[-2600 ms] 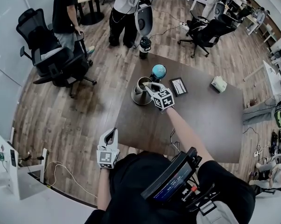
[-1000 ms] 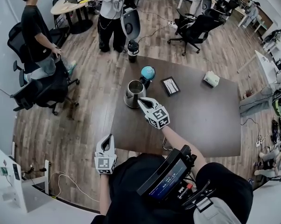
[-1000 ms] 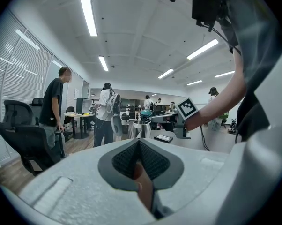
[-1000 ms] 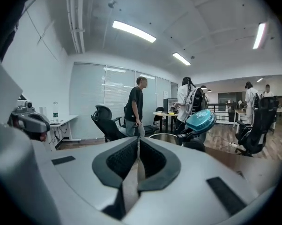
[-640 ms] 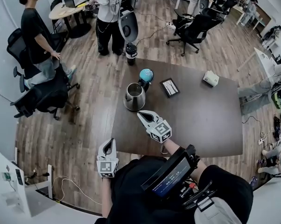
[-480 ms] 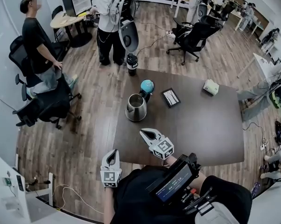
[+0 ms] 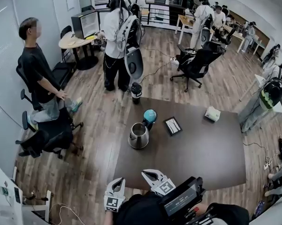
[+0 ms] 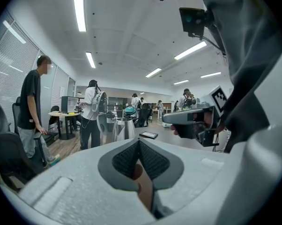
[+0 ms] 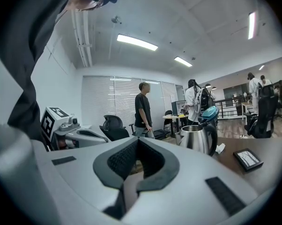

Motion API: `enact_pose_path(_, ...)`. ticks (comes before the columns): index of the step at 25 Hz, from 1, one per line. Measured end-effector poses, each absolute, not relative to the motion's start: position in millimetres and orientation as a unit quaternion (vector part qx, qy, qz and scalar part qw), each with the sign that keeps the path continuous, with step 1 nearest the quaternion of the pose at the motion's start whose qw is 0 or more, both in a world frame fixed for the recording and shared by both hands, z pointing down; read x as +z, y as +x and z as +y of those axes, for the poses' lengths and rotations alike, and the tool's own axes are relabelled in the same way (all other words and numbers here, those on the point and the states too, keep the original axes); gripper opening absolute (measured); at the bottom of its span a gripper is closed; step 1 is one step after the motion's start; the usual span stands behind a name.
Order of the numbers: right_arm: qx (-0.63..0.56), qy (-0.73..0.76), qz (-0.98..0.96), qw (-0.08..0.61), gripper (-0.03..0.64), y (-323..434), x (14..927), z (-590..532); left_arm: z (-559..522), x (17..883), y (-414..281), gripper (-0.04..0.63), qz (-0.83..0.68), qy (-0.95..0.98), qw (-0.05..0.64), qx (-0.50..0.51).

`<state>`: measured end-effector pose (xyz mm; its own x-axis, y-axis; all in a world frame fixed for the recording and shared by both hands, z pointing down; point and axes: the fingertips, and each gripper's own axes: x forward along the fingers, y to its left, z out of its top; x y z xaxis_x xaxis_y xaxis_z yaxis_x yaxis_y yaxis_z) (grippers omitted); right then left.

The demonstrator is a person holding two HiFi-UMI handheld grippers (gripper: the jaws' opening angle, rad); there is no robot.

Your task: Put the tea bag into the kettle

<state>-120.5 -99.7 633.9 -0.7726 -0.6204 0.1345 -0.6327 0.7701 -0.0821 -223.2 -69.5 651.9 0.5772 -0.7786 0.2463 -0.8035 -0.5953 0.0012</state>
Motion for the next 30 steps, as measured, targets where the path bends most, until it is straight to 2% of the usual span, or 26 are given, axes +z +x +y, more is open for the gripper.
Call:
enact_pose_path(10, 0.074, 0.433, -0.896, 0.064, 0.005, -53.3, 634.3, -81.7, -60.8, 660.7, -147.9, 0.002, -0.341, 0.929, 0.071, 0.121)
enact_pose_path(23, 0.076, 0.559, -0.824, 0.064, 0.005, 71.7, 625.3, -53.6, -79.6, 646.7, 11.8, 0.002, -0.166, 0.976, 0.036, 0.133)
enact_pose_path(30, 0.062, 0.61, -0.788, 0.046, 0.005, 153.0, 598.6, -28.4, -52.4, 621.9, 104.4, 0.002, -0.091, 0.986, 0.016, 0.138)
